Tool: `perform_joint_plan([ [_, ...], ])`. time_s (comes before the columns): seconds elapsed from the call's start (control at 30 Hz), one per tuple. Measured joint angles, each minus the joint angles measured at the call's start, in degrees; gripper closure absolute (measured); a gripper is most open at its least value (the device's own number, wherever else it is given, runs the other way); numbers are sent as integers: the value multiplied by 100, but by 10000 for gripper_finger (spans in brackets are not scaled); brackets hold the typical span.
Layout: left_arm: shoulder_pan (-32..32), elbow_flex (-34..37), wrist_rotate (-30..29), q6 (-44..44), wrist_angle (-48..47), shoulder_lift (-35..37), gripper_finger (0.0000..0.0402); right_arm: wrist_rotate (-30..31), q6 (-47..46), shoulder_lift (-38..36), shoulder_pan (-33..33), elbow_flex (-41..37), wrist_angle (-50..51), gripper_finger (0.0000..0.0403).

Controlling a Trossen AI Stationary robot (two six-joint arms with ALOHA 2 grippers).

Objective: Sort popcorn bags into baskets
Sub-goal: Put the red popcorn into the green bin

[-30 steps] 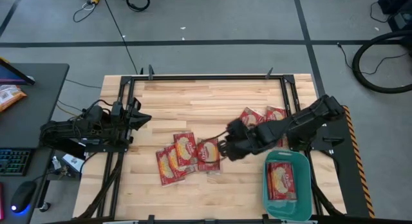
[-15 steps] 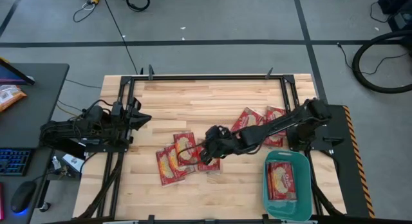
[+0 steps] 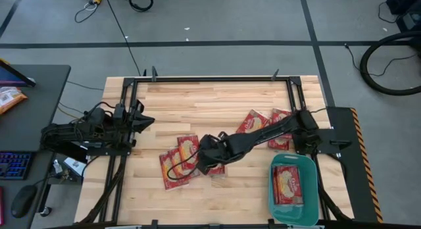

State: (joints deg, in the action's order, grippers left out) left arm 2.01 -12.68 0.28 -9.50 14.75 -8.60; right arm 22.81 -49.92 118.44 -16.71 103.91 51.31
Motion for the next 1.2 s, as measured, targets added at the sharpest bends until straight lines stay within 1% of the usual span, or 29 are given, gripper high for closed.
perform_joint_plan([
  [0.1, 0, 0, 1, 0, -4, -2, 374, 435, -41, 128, 2, 388, 868, 389],
  [0.2, -1, 1, 1, 0, -3, 0, 374, 671, -515, 136, 75, 478, 1786, 386],
  [0.33, 0, -1, 0, 1, -2, 0, 374, 518, -1118, 141, 273, 333, 3085, 367],
  [0.43, -1, -1, 1, 0, -1, -2, 374, 409, -1416, 145, 434, 121, 3676, 337],
  [0.5, 1, -1, 1, 0, -3, -2, 374, 195, -1485, 145, 578, -65, 3779, 310],
  [0.7, 1, 1, 1, 0, -2, 0, 374, -720, -1443, 147, 1054, -771, 3588, 222],
  [0.83, 0, -1, 1, 2, -3, 0, 374, -1297, -1113, 145, 1150, -1244, 3607, 180],
  [0.97, 1, 0, 1, 2, -7, -2, 374, -1823, -991, 145, 1154, -1619, 3671, 159],
  [1.03, 0, -1, -1, 0, -1, -1, 374, -1933, -959, 145, 1134, -1739, 3759, 155],
  [1.1, 1, -1, 1, 0, -4, 0, 374, -1873, -779, 143, 1086, -1869, 3807, 154],
  [1.2, -1, 1, 1, 2, -3, -2, 374, -1522, -343, 136, 957, -2079, 3722, 155],
])
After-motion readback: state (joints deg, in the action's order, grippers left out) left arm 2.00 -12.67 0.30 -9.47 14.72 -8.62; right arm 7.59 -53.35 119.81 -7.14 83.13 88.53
